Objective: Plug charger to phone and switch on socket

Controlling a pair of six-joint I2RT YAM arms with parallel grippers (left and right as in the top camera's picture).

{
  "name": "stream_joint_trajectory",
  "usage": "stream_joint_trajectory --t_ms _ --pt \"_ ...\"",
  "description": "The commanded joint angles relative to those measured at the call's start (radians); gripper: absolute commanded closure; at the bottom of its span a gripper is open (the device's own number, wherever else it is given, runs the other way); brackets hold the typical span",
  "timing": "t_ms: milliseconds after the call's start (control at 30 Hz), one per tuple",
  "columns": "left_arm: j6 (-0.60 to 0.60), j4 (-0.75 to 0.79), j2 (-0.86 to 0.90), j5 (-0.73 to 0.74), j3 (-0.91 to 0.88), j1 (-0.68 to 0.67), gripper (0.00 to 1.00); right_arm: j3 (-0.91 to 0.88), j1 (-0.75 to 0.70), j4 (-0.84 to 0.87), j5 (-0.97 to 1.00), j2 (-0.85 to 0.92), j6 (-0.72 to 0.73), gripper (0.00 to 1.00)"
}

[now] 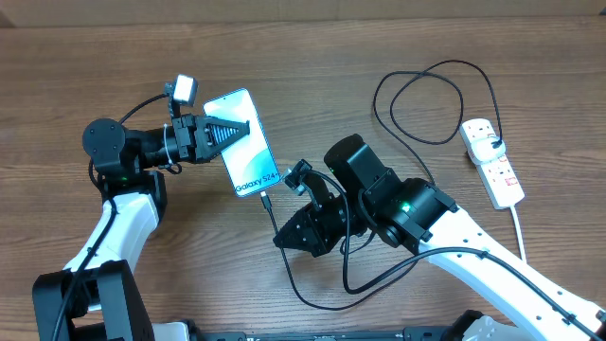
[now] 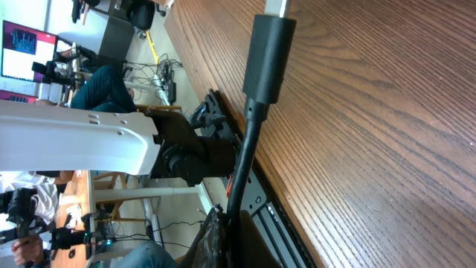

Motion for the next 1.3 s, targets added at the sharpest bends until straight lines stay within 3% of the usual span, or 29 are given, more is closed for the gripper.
stream_joint_trajectory --t_ms 0,1267 --pt "-0.010 0.009 -0.009 -0.011 0.020 -0.003 0.96 -0.002 -0.001 0.007 -0.009 -0.003 -0.024 0.96" --pt "-0.011 0.008 -0.009 -0.006 0.020 -0.003 0.96 -0.002 -0.003 0.074 0.044 -0.006 -0.023 0.96"
